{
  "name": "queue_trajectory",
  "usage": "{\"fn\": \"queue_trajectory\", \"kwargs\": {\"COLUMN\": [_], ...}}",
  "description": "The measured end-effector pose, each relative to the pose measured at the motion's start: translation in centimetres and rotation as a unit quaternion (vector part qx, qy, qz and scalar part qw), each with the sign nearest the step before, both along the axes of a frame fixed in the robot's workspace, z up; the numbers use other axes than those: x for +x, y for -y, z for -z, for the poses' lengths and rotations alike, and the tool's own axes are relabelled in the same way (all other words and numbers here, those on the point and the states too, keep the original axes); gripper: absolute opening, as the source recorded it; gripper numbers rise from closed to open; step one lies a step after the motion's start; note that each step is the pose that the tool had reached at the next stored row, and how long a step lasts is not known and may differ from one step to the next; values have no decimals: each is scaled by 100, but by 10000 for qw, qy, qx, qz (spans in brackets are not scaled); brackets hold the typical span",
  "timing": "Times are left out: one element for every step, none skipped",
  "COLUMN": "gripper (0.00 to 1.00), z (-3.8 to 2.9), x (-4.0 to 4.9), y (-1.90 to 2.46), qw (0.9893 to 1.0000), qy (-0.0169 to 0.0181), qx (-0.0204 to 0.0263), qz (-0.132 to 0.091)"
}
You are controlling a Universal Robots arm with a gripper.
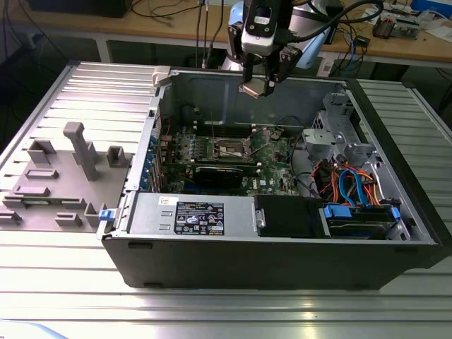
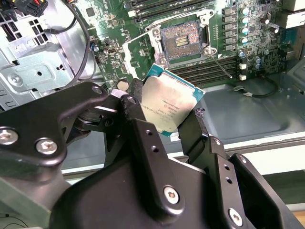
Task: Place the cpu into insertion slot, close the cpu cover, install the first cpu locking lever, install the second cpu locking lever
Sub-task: 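Place the cpu into insertion slot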
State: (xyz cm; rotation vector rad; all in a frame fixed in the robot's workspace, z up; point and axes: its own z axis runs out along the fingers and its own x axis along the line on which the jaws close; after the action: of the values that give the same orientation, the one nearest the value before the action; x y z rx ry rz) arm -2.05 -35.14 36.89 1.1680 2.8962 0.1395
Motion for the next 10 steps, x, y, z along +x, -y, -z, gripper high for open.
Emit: {"fn": "queue_trajectory", "kwargs": {"gripper": [54, 54, 54, 54, 54, 54, 54, 54, 54, 54], "z": [0, 0, 0, 0, 0, 0, 0, 0, 0, 0], "x": [0, 0, 0, 0, 0, 0, 0, 0, 0, 0], "y": [0, 0, 0, 0, 0, 0, 0, 0, 0, 0], "qw": [10000, 10000, 10000, 10000, 10000, 10000, 10000, 10000, 10000, 10000], "qy": [0, 0, 0, 0, 0, 0, 0, 0, 0, 0], "qx": [0, 0, 0, 0, 0, 0, 0, 0, 0, 0], "qz": [0, 0, 0, 2, 4, 7, 8, 9, 16, 21]}}
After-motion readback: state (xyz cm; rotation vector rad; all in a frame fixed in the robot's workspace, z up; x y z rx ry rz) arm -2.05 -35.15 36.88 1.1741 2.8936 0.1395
